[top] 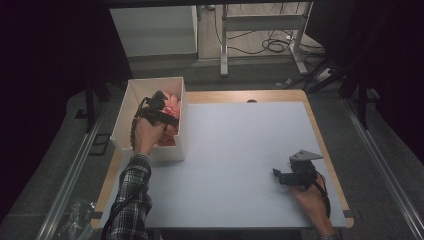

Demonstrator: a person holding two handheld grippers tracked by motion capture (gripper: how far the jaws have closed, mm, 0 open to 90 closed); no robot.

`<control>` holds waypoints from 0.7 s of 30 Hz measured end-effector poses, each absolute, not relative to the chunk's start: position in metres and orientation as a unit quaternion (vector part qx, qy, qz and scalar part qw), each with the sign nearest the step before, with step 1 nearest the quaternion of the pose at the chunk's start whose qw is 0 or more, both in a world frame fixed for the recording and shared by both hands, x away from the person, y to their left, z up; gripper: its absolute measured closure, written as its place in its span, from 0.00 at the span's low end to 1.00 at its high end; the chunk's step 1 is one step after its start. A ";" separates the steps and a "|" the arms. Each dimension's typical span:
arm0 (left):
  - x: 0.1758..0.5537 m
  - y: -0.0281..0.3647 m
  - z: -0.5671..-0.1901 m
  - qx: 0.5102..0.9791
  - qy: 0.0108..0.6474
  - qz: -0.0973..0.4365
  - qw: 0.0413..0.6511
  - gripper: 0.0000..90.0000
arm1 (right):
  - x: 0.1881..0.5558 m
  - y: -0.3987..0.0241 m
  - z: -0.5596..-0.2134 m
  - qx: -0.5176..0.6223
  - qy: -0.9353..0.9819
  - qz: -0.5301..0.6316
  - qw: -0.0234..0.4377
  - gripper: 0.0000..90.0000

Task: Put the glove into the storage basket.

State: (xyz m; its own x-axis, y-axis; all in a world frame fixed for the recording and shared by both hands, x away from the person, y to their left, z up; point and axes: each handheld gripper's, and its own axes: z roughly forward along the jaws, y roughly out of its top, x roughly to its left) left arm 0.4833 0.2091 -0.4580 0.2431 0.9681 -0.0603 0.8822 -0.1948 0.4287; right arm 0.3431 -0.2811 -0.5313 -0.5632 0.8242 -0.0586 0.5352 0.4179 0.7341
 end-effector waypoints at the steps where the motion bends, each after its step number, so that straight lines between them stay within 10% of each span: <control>1: 0.480 0.209 -0.456 0.763 0.604 0.118 0.198 0.04 | 0.343 -0.281 -0.531 0.417 0.815 0.342 0.211 0.21; 21: 0.441 0.218 -0.429 0.771 0.556 0.169 0.262 0.04 | 0.343 -0.281 -0.531 0.417 0.815 0.342 0.211 0.21</control>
